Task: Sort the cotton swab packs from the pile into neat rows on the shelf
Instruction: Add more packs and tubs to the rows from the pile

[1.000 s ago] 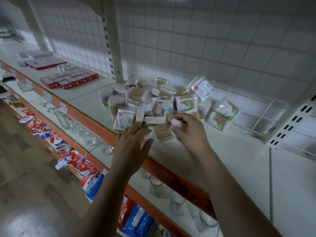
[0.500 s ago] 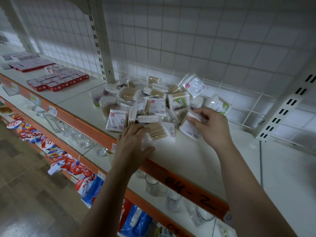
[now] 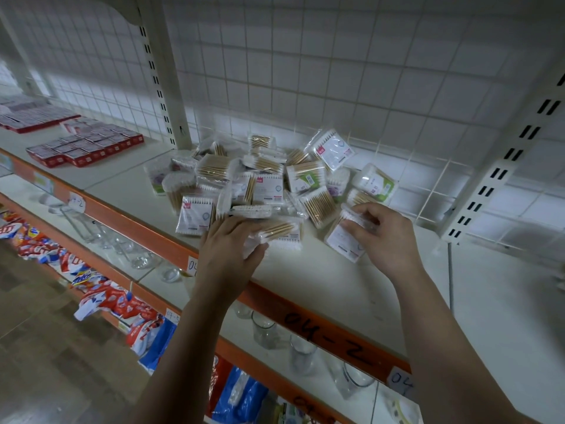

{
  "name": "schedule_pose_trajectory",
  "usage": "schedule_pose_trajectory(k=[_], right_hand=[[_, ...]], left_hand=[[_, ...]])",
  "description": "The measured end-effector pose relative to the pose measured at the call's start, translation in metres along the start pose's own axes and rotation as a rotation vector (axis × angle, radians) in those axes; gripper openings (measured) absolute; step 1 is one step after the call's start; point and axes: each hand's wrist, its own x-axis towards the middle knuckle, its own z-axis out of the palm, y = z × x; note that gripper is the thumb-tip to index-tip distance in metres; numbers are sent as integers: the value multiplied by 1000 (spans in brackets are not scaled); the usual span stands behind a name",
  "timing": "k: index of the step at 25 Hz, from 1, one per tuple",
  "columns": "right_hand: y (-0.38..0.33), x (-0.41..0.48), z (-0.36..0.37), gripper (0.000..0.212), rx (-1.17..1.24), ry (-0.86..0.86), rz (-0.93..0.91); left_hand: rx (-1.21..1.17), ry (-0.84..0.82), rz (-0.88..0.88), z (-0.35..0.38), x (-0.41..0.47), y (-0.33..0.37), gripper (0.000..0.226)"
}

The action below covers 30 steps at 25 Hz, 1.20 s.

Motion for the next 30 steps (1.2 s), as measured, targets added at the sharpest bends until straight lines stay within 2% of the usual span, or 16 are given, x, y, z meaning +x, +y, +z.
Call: schedule_pose_trajectory(k=[5,12,17,20,24,30], right_hand=[[6,-3,-19,26,11,3,32],[16,-16,-72,19,-4,21,68],[21,-28,-125,23,-64,67,70],[24,-39,-169,24,-130,130,35],[43,-53,-233,14,-200,270,23],[88,-83,-330,20,-295,395,67]], left_hand=[[-129,46,91,-2,17,29,31],[-185,-31,262,7,44,86,38],[-201,-85,324,23,59,141,33],[-238,-86,374,37,65,182,36],[-332,-108,439,53,66,248,31],[-441,-91,522,72,55,346,27]])
